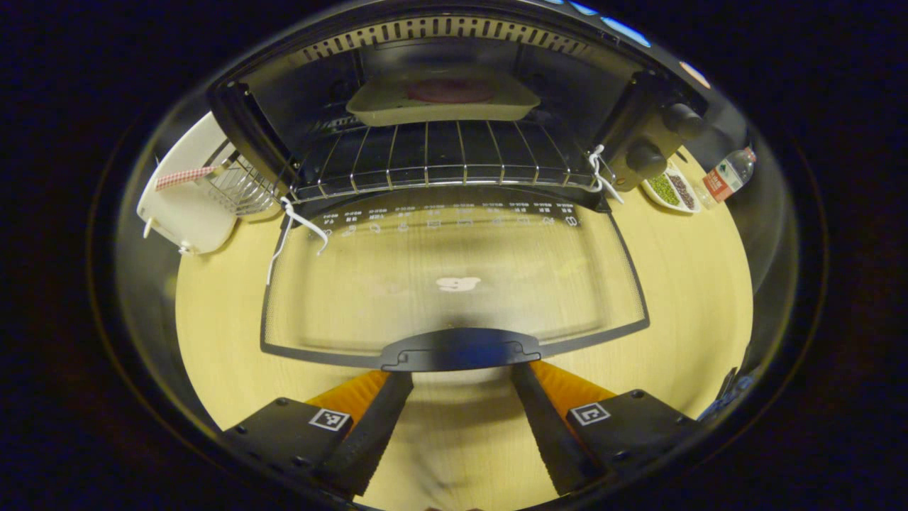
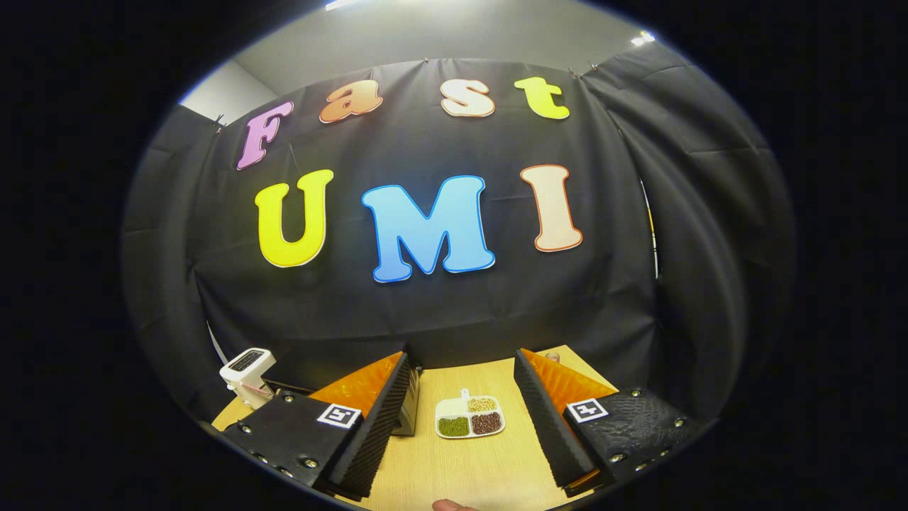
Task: Open the electric oven with the left hand, put the food in, and close the electric oven.
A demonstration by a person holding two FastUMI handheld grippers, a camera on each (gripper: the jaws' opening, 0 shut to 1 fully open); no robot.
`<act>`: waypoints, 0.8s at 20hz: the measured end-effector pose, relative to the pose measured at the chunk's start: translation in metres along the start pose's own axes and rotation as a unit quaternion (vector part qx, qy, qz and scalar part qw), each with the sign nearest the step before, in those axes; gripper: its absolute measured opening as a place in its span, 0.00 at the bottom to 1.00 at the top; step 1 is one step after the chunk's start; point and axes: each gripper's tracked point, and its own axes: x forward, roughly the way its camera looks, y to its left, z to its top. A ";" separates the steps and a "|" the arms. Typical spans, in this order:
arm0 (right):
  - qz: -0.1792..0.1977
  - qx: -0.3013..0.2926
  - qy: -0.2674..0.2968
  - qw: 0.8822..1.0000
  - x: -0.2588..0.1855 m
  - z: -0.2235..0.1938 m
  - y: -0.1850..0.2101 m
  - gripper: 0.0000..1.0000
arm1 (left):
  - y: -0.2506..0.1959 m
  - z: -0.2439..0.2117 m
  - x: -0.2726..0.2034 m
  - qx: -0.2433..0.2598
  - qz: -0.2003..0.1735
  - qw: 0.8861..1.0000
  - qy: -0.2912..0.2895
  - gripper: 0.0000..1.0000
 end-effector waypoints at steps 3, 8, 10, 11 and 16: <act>0.003 0.002 0.001 1.000 0.000 0.000 0.005 0.90 | 0.000 0.001 -0.009 0.006 0.002 1.000 -0.014 0.97; 0.011 -0.003 -0.002 1.000 -0.002 0.006 0.011 0.90 | -0.002 0.005 -0.035 0.007 -0.003 0.999 -0.050 1.00; 0.014 -0.002 -0.005 1.000 -0.003 0.009 0.013 0.90 | -0.002 0.008 -0.043 0.006 -0.005 0.998 -0.063 0.97; 0.016 -0.002 -0.004 1.000 -0.003 0.008 0.014 0.90 | -0.002 0.009 -0.047 0.005 -0.004 0.998 -0.070 0.96; 0.018 -0.001 -0.003 1.000 -0.003 0.010 0.012 0.90 | 0.001 0.021 -0.055 0.006 0.012 0.995 -0.100 0.97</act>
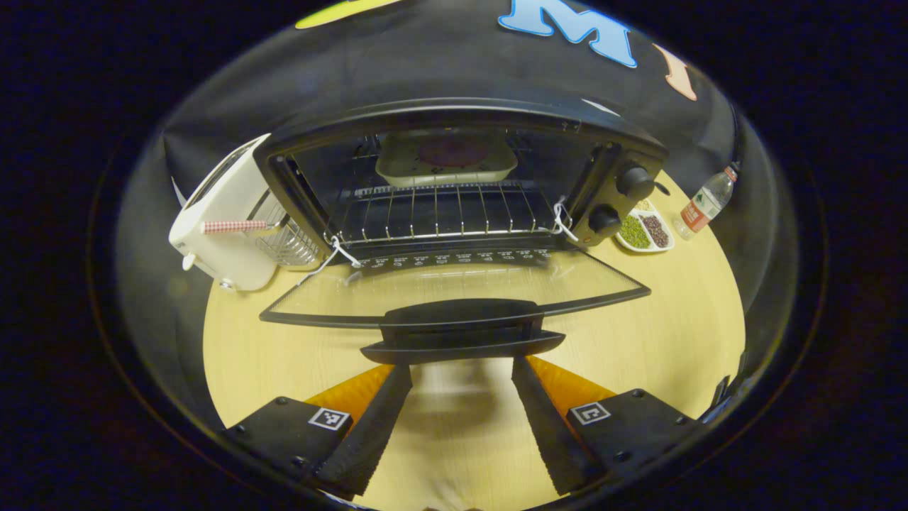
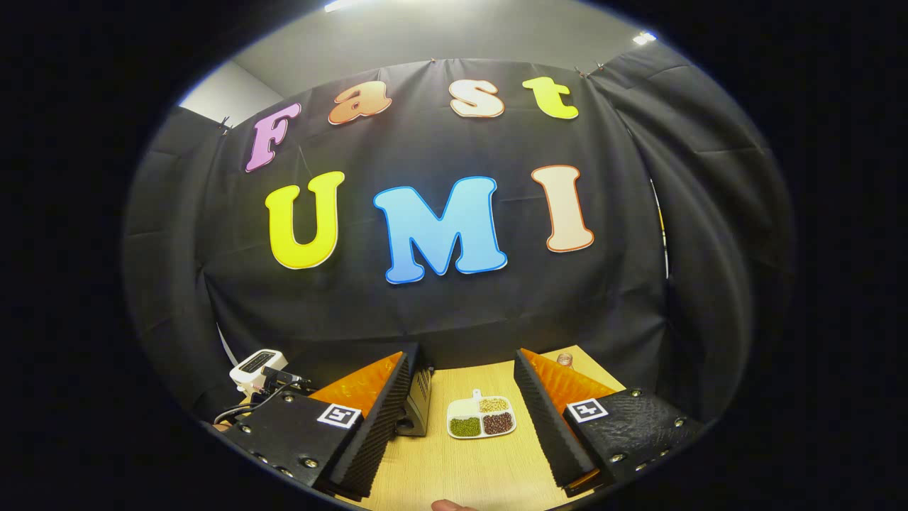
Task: Open the electric oven with the left hand, put the food in, and close the electric oven.
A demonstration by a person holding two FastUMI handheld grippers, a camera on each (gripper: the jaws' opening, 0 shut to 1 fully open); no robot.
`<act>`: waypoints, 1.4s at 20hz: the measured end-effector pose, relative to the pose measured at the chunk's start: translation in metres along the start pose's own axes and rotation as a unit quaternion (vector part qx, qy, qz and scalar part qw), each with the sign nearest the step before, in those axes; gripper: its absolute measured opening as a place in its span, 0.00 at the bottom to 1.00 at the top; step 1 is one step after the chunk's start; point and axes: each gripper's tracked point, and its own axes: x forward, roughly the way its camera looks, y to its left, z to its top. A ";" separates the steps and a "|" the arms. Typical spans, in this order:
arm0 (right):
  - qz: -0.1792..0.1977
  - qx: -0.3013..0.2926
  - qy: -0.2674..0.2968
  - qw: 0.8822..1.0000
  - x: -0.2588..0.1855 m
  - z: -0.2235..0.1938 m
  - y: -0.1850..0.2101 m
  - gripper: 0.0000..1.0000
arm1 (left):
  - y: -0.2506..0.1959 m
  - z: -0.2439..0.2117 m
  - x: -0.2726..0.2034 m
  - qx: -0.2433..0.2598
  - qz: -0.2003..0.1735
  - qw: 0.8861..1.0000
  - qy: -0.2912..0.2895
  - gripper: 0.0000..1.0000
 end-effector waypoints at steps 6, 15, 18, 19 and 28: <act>-0.009 0.006 0.002 1.000 -0.002 -0.003 -0.006 0.90 | 0.002 0.016 -0.006 0.007 0.007 1.000 -0.017 1.00; 0.008 -0.014 -0.003 1.000 -0.009 0.000 -0.010 0.90 | 0.002 0.071 -0.045 -0.001 0.017 0.994 -0.105 1.00; 0.021 -0.009 -0.006 1.000 -0.008 0.006 -0.014 0.90 | -0.012 0.097 -0.090 -0.011 0.017 0.984 -0.176 1.00; 0.023 -0.007 -0.012 1.000 -0.013 0.005 -0.017 0.90 | -0.019 0.106 -0.113 -0.015 0.016 0.977 -0.211 0.97; 0.069 -0.012 -0.076 0.995 -0.016 0.091 -0.012 0.90 | -0.081 0.168 -0.364 -0.027 0.040 0.869 -0.492 1.00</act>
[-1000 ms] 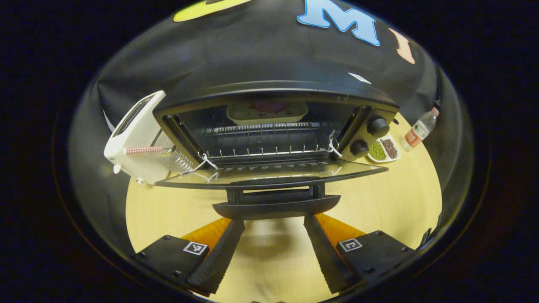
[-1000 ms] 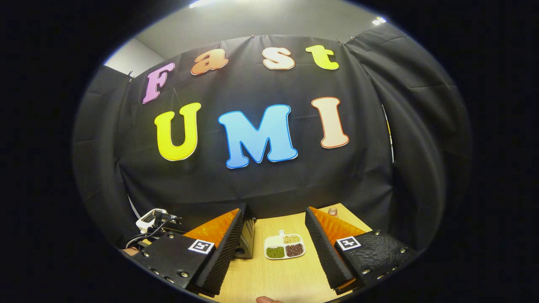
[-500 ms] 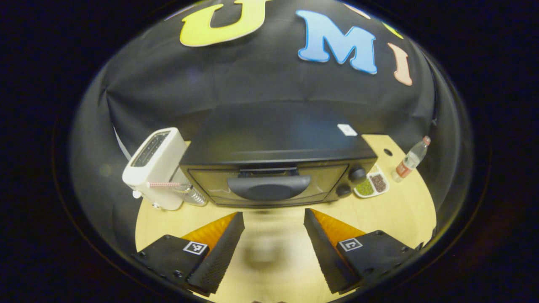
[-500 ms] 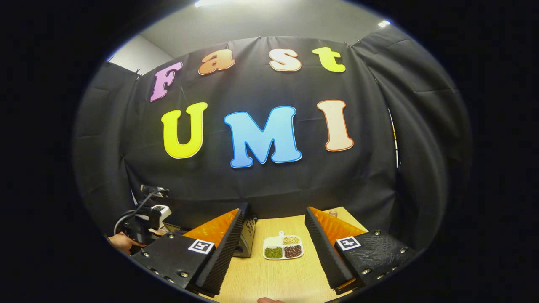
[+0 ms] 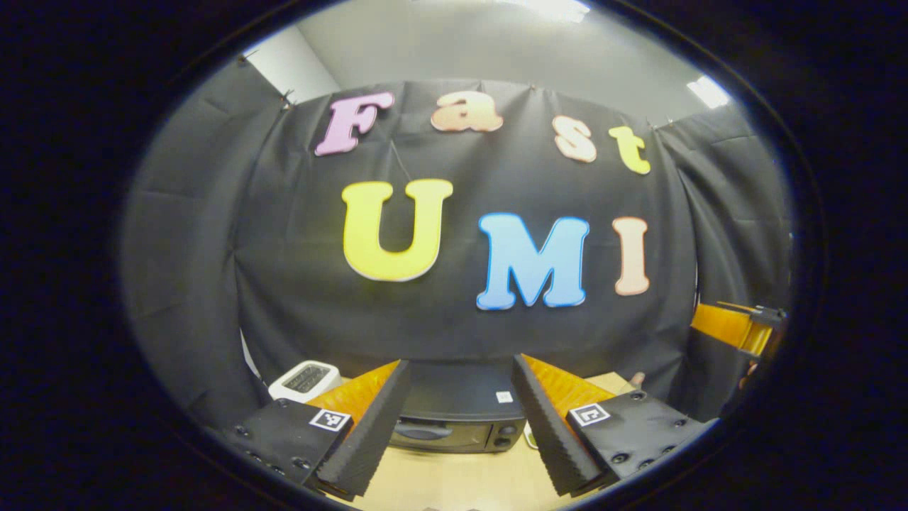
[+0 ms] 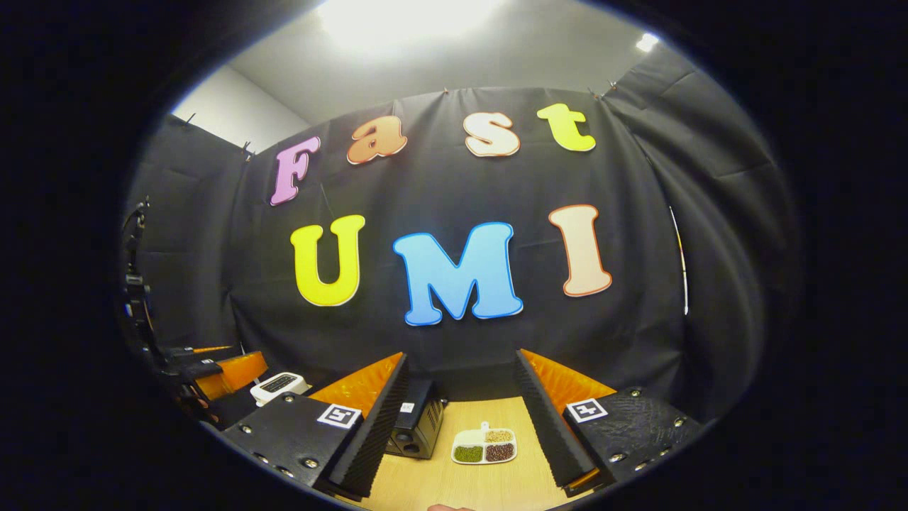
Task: Open the electric oven with the left hand, put the food in, and close the electric oven.
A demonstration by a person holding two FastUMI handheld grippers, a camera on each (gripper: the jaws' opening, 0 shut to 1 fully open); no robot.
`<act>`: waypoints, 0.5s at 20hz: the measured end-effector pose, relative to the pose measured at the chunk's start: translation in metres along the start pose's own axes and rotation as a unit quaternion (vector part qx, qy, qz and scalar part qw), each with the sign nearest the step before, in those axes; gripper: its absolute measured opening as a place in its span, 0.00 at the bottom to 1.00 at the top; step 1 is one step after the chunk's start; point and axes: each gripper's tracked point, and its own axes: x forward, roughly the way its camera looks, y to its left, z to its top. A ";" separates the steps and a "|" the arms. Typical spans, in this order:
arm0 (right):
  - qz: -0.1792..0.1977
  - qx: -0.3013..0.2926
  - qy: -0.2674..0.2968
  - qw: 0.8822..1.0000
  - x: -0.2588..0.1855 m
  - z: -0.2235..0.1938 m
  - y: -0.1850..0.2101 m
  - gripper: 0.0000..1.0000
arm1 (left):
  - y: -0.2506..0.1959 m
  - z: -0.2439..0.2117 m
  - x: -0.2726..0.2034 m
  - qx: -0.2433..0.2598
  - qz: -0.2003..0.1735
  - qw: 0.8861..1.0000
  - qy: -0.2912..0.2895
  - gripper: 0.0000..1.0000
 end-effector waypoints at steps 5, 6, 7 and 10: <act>-0.002 0.006 -0.008 1.000 0.000 0.011 0.007 0.90 | 0.005 0.022 -0.012 -0.022 -0.001 0.999 -0.025 0.95; -0.006 0.005 -0.004 1.000 -0.003 0.009 0.008 0.90 | 0.007 0.022 -0.013 -0.021 -0.005 1.000 -0.019 0.91; -0.009 0.004 -0.002 1.000 -0.004 0.008 0.012 0.90 | 0.012 0.022 -0.014 -0.021 -0.008 1.000 -0.017 1.00; -0.016 0.000 -0.002 1.000 -0.008 0.009 0.025 0.90 | 0.028 0.026 -0.013 -0.035 -0.014 0.999 -0.017 1.00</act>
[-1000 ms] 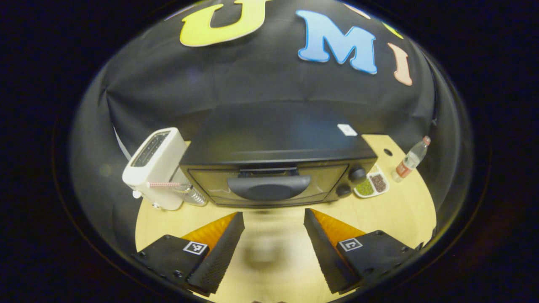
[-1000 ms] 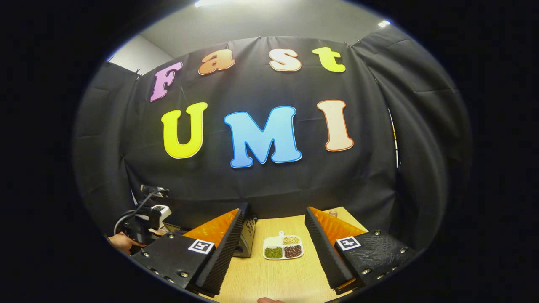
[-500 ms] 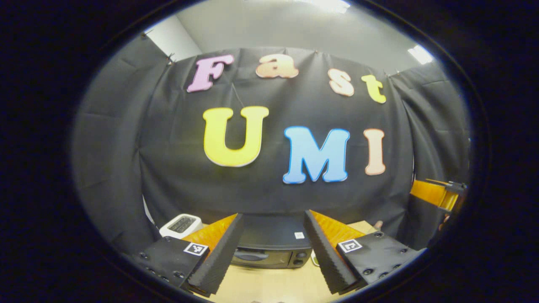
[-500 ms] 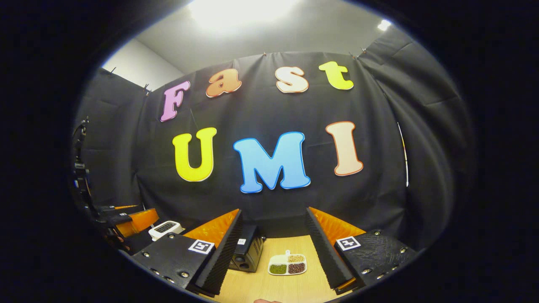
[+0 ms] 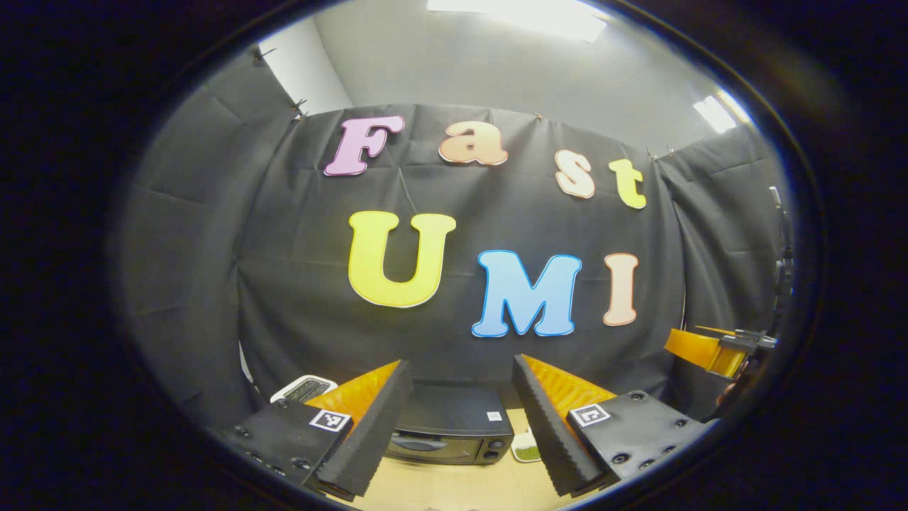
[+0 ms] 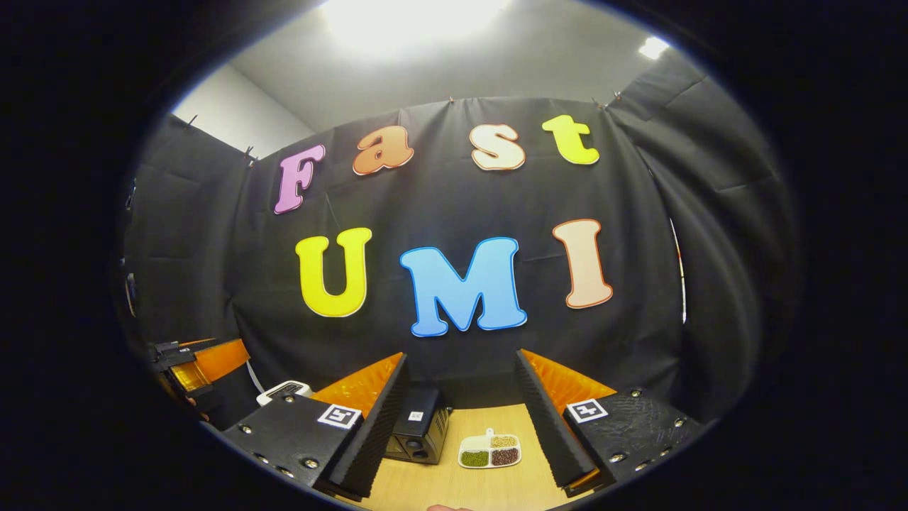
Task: Open the electric oven with the left hand, put the food in, and close the electric oven.
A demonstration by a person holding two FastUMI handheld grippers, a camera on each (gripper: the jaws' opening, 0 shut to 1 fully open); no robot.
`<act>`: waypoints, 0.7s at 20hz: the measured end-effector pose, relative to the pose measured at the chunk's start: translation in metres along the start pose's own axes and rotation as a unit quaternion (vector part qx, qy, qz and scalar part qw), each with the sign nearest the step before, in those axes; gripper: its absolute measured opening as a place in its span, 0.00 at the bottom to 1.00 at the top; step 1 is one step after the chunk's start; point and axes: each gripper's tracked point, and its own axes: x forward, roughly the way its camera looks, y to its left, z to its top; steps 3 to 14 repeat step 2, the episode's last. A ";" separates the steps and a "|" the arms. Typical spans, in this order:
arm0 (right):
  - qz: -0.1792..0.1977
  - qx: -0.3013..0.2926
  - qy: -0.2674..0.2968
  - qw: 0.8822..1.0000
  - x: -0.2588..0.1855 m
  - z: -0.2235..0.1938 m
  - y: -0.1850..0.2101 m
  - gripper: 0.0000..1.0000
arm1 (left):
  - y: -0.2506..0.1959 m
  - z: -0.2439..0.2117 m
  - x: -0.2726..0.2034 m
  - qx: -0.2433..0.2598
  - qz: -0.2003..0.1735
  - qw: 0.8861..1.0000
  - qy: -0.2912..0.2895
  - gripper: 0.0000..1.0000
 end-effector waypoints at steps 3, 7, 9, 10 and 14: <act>-0.004 -0.005 -0.005 1.000 0.000 0.003 0.010 0.90 | 0.010 0.003 0.000 -0.005 -0.004 1.000 0.000 1.00; -0.004 -0.005 -0.005 1.000 0.000 0.003 0.010 0.90 | 0.010 0.003 0.000 -0.005 -0.004 1.000 0.000 1.00; -0.004 -0.005 -0.005 1.000 0.000 0.003 0.010 0.90 | 0.010 0.003 0.000 -0.005 -0.004 1.000 0.000 1.00; -0.004 -0.005 -0.005 1.000 0.000 0.003 0.010 0.90 | 0.010 0.003 0.000 -0.005 -0.004 1.000 0.000 1.00; -0.004 -0.005 -0.005 1.000 0.000 0.003 0.010 0.90 | 0.010 0.003 0.000 -0.005 -0.004 1.000 0.000 1.00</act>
